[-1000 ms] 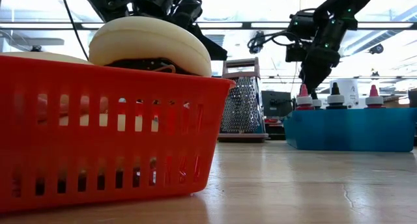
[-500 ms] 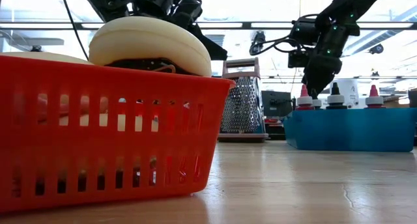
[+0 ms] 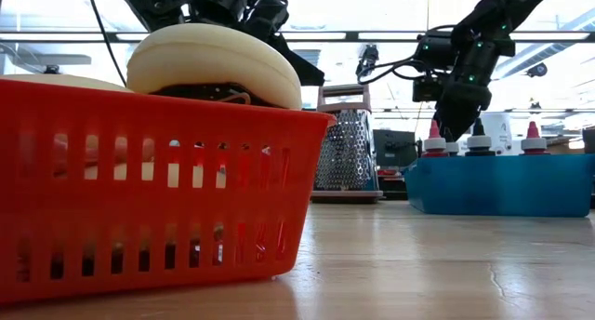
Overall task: Pick & Place Food Item
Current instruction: Put the black food coloring bottle into the blue bin
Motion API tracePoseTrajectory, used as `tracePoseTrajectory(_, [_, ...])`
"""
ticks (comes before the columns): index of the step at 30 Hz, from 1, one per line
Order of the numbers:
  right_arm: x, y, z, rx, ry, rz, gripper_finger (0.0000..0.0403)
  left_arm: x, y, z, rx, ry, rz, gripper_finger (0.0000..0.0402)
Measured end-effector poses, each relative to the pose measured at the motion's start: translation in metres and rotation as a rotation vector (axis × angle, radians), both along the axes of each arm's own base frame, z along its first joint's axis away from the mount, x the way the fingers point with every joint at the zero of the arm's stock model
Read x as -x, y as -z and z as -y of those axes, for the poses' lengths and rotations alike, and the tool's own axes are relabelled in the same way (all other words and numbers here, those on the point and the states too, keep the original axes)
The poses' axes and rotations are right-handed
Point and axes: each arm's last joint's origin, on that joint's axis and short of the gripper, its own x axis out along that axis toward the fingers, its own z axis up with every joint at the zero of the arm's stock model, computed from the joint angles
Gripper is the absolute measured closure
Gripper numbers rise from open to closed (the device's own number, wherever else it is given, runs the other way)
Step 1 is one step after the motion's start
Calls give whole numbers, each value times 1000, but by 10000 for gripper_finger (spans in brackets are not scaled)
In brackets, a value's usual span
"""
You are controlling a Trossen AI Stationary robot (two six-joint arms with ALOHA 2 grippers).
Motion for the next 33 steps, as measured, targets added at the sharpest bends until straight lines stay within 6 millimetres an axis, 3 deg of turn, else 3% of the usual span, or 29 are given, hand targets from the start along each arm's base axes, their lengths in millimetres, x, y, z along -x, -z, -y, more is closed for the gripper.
tracePoseTrajectory(19, [1,3,-1,-10,22,-1,297,0,0,0,0,0,0,140])
tracePoseTrajectory(26, [3,3,1,-12,38,-8,229,0,0,0,0,1,0,140])
tracePoseTrajectory(33, [3,3,1,-11,33,-9,227,0,0,0,1,2,0,140])
